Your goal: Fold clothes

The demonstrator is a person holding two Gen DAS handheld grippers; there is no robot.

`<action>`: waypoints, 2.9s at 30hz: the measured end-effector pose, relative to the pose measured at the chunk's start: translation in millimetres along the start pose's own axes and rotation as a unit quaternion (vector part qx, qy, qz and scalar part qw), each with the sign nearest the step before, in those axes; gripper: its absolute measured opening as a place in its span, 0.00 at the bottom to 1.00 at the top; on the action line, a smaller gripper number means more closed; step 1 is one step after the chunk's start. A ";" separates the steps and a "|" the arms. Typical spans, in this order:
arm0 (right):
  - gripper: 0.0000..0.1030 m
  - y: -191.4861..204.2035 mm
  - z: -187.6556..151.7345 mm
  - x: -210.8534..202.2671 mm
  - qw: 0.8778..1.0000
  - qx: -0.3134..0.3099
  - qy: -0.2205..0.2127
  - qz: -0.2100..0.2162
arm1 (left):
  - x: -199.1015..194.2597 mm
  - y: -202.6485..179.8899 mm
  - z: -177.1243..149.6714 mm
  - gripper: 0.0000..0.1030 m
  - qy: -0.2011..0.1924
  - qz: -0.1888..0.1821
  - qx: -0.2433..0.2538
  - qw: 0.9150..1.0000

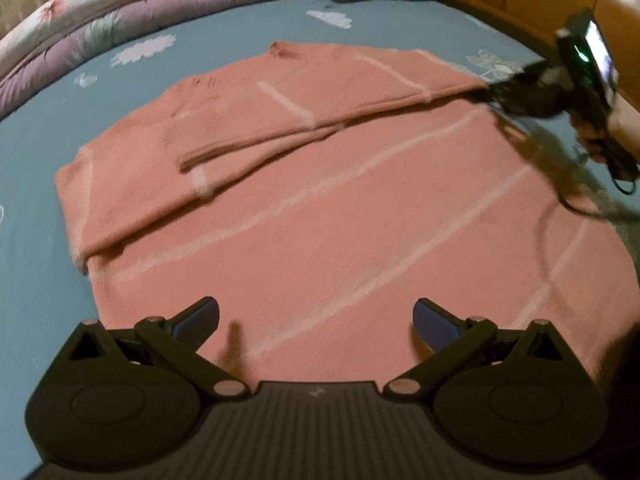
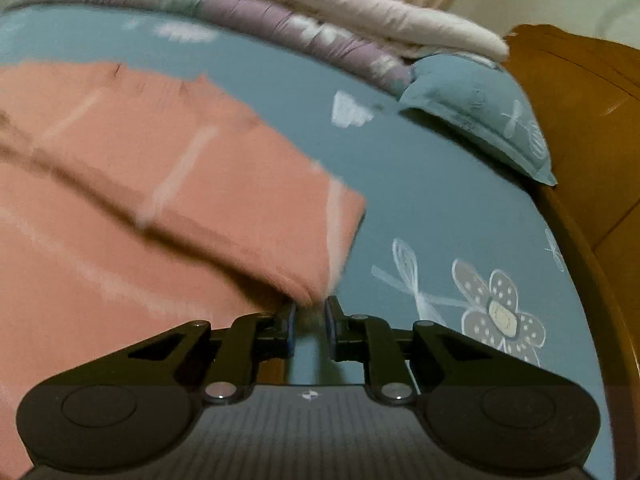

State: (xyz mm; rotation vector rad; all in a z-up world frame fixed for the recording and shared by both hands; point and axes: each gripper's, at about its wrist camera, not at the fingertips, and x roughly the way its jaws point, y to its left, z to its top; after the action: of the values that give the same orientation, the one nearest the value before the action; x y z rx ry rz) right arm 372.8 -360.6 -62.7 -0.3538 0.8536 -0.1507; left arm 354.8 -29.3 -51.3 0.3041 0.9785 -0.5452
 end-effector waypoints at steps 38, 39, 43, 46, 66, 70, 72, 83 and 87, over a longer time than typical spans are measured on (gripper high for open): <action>0.26 3.3 22.5 9.9 0.992 0.120 -0.022 0.038 | 84.9 43.9 148.4 0.99 -0.089 0.001 0.038 0.995; 0.26 3.5 21.8 9.6 0.992 0.120 -0.024 0.037 | 97.7 45.7 146.5 0.99 -0.072 -0.004 0.028 0.997; 0.27 -1.8 23.5 7.3 0.990 0.135 -0.025 0.044 | 109.1 56.7 117.4 0.99 -0.064 -0.032 -0.013 0.997; 0.34 -12.9 37.0 6.2 0.986 0.150 -0.044 0.049 | 102.5 51.0 106.1 0.99 -0.055 -0.018 0.017 0.998; 0.41 -21.1 75.3 62.6 0.979 0.183 -0.033 0.088 | 105.9 57.0 105.5 0.99 -0.069 -0.029 -0.008 0.997; 0.42 -27.2 82.8 64.2 0.971 0.219 -0.029 0.091 | 102.3 57.4 106.3 0.99 -0.068 -0.030 -0.007 0.997; 0.42 -26.5 92.3 54.3 0.971 0.215 -0.054 0.093 | 93.9 58.8 108.1 0.99 -0.078 -0.024 -0.013 0.997; 0.22 11.9 154.6 117.3 0.976 0.157 -0.052 0.139 | 69.5 71.6 86.4 0.99 -0.073 0.011 -0.039 0.997; 0.22 11.4 166.6 120.0 0.975 0.167 -0.051 0.135 | 62.4 73.8 68.2 0.99 -0.056 0.033 -0.047 0.997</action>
State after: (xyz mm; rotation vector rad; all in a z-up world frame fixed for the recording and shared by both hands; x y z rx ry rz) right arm 577.2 -341.6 -51.5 0.0697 0.7519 -0.0217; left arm 471.5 -19.5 -67.7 0.2189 0.8789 -0.4505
